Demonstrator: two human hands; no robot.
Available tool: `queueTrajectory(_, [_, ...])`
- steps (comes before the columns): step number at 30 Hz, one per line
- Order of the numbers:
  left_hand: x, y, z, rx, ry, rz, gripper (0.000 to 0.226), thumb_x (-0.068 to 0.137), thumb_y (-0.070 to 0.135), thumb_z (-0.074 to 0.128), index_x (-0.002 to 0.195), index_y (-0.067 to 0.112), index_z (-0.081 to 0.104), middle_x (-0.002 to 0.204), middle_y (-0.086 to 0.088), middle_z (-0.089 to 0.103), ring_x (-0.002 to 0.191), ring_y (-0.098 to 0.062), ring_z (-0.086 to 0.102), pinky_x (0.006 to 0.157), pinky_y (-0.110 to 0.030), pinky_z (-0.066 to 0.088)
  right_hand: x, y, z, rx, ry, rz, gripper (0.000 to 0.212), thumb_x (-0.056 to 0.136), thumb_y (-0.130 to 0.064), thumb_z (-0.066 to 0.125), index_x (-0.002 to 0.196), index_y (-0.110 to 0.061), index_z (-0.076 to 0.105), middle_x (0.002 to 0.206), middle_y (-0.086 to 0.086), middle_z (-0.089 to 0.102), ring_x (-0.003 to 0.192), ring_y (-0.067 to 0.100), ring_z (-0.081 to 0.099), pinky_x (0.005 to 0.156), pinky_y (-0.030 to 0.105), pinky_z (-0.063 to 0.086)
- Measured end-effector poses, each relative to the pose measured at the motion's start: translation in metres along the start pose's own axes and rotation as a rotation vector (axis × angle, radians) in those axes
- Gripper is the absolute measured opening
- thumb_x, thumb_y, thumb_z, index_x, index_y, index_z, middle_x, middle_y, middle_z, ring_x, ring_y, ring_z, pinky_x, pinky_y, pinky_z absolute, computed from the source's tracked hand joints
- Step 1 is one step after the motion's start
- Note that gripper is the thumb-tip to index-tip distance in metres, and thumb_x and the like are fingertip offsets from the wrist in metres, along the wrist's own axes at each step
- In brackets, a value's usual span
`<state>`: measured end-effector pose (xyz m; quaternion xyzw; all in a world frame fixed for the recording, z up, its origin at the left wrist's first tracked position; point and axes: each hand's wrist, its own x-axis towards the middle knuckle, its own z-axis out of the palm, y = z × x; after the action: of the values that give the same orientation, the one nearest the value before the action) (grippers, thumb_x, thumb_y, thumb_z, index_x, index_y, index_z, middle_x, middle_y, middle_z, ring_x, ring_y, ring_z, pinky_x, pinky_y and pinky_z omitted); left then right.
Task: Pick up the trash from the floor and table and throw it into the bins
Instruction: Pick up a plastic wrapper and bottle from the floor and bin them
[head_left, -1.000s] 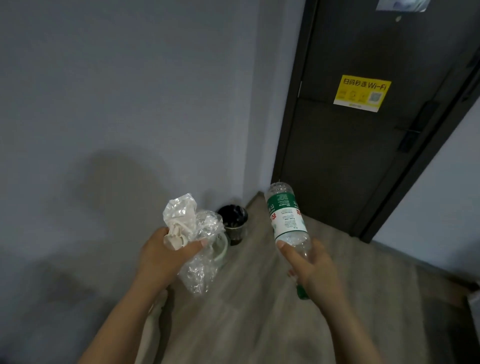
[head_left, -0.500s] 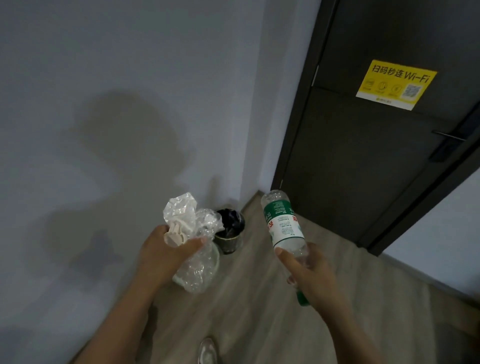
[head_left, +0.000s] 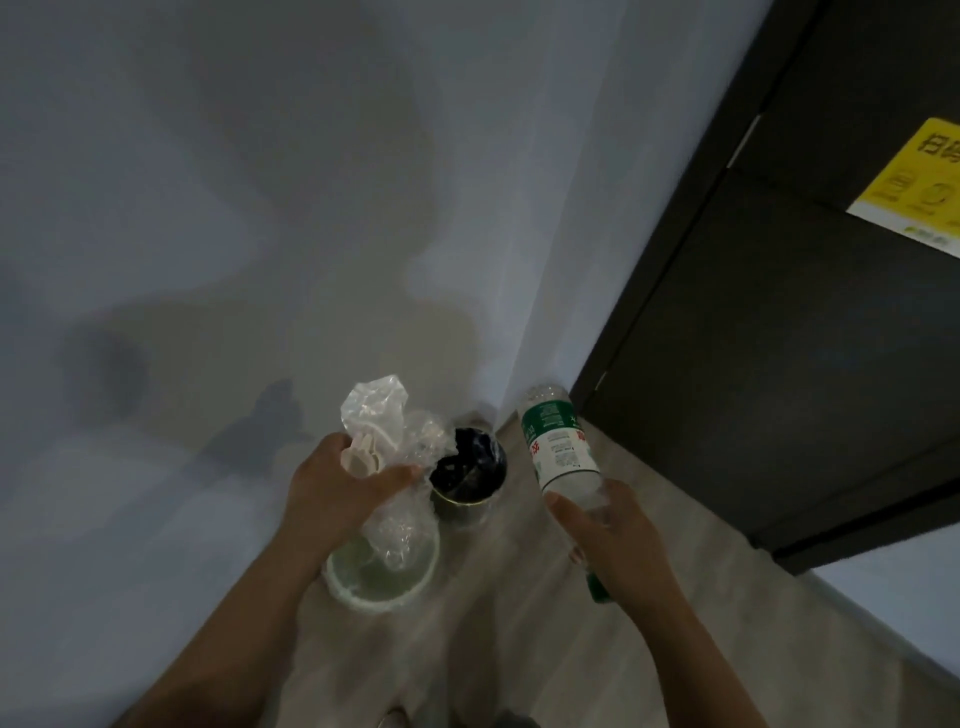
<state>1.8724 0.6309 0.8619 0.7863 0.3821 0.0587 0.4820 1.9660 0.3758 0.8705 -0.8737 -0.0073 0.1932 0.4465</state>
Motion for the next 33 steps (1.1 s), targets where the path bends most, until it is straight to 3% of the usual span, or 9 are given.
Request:
queueTrajectory(4, [0.039, 0.004, 0.015, 0.047, 0.072, -0.057, 0.053, 0.06, 0.059, 0.079, 0.092, 0.021, 0.06, 0.083, 0.002, 0.067, 0.072, -0.012, 0.064, 0.054, -0.023, 0.042, 0.068, -0.005, -0.002, 0.006, -0.057, -0.013, 0.055, 0.077, -0.05, 0.072, 0.117, -0.022, 0.048, 0.098, -0.001, 0.062, 0.082, 0.019, 0.066, 0.073, 0.04, 0.058])
queueTrajectory(11, [0.082, 0.027, 0.059, 0.11, 0.243, -0.223, 0.058, 0.065, 0.056, 0.078, 0.098, 0.014, 0.055, 0.085, 0.0, 0.062, 0.073, -0.015, 0.058, 0.058, -0.026, 0.039, 0.191, -0.031, -0.003, -0.109, -0.265, -0.065, 0.051, 0.078, -0.047, 0.073, 0.112, -0.021, 0.046, 0.09, -0.009, 0.059, 0.079, 0.012, 0.063, 0.058, 0.025, 0.046])
queueTrajectory(17, [0.091, 0.011, 0.087, 0.039, 0.332, -0.447, 0.063, 0.066, 0.046, 0.082, 0.108, 0.008, 0.053, 0.095, -0.003, 0.057, 0.082, -0.019, 0.051, 0.067, -0.028, 0.035, 0.252, -0.035, 0.022, -0.221, -0.506, -0.129, 0.039, 0.078, -0.043, 0.074, 0.102, -0.021, 0.052, 0.088, -0.004, 0.065, 0.076, 0.014, 0.067, 0.06, 0.031, 0.054])
queueTrajectory(20, [0.089, -0.02, 0.097, 0.01, 0.331, -0.557, 0.067, 0.063, 0.046, 0.084, 0.108, 0.008, 0.053, 0.096, -0.006, 0.058, 0.082, -0.021, 0.054, 0.063, -0.029, 0.037, 0.26, -0.023, 0.047, -0.287, -0.597, -0.125, 0.045, 0.077, -0.044, 0.073, 0.109, -0.02, 0.052, 0.089, -0.005, 0.065, 0.076, 0.012, 0.066, 0.059, 0.026, 0.047])
queueTrajectory(25, [0.097, -0.085, 0.118, -0.018, 0.266, -0.688, 0.079, 0.062, 0.042, 0.086, 0.123, 0.005, 0.052, 0.114, -0.011, 0.06, 0.103, -0.027, 0.056, 0.079, -0.028, 0.04, 0.267, 0.002, 0.093, -0.475, -0.669, -0.078, 0.048, 0.077, -0.05, 0.07, 0.109, -0.021, 0.049, 0.091, -0.008, 0.061, 0.081, 0.013, 0.064, 0.07, 0.035, 0.056])
queueTrajectory(30, [0.119, -0.146, 0.143, -0.066, 0.184, -0.794, 0.082, 0.061, 0.04, 0.087, 0.126, 0.008, 0.049, 0.117, -0.012, 0.062, 0.102, -0.029, 0.06, 0.085, -0.038, 0.052, 0.28, 0.026, 0.134, -0.562, -0.663, -0.041, 0.049, 0.075, -0.05, 0.07, 0.107, -0.019, 0.049, 0.088, -0.008, 0.059, 0.079, 0.012, 0.062, 0.069, 0.033, 0.054])
queueTrajectory(33, [0.138, -0.173, 0.159, -0.048, 0.15, -0.85, 0.081, 0.066, 0.034, 0.085, 0.129, 0.004, 0.044, 0.122, -0.015, 0.058, 0.108, -0.03, 0.058, 0.081, -0.031, 0.047, 0.29, 0.044, 0.154, -0.584, -0.649, -0.034, 0.047, 0.076, -0.05, 0.071, 0.104, -0.02, 0.048, 0.087, -0.009, 0.058, 0.079, 0.01, 0.059, 0.067, 0.031, 0.051])
